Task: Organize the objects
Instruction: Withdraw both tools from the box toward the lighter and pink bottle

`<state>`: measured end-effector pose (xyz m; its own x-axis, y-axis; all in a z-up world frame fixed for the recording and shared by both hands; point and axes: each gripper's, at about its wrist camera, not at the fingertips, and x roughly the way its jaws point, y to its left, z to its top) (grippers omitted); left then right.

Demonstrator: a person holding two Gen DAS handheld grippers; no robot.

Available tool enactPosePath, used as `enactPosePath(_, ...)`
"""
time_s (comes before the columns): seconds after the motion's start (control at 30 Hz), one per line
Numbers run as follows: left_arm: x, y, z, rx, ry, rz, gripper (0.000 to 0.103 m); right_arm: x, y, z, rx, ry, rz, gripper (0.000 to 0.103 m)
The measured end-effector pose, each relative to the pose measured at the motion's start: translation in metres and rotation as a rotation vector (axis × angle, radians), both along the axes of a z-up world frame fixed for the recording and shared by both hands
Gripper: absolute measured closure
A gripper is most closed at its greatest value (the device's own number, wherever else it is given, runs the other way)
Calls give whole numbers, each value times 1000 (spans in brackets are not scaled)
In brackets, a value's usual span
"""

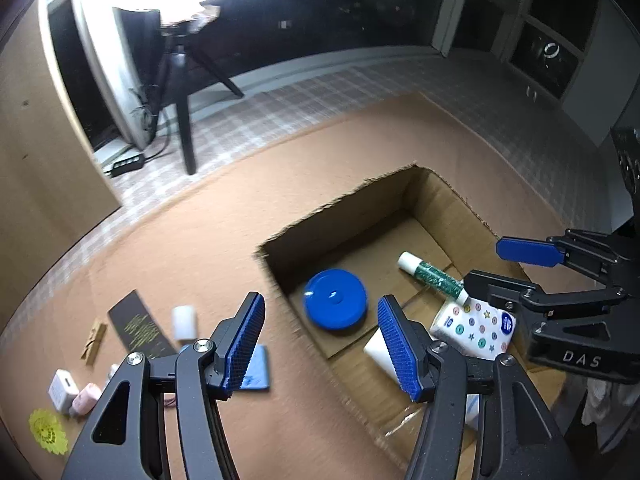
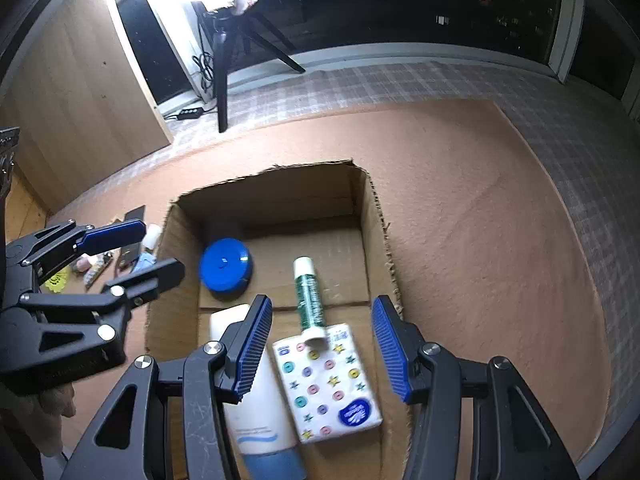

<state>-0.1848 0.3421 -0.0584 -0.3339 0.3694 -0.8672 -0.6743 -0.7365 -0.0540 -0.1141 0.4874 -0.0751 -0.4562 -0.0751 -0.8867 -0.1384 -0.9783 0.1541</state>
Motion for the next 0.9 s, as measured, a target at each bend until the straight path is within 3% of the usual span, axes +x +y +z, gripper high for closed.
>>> enactPosePath(0.33, -30, -105, 5, -14, 0, 169, 41, 23, -40, 16, -45, 42, 28, 54)
enactPosePath(0.63, -79, -204, -25, -2, -109, 346, 42, 31, -90, 24, -94, 44, 74, 54)
enactPosePath(0.9, -111, -245, -53, 2, -184, 416, 48, 39, -121, 23, -108, 24, 95, 54)
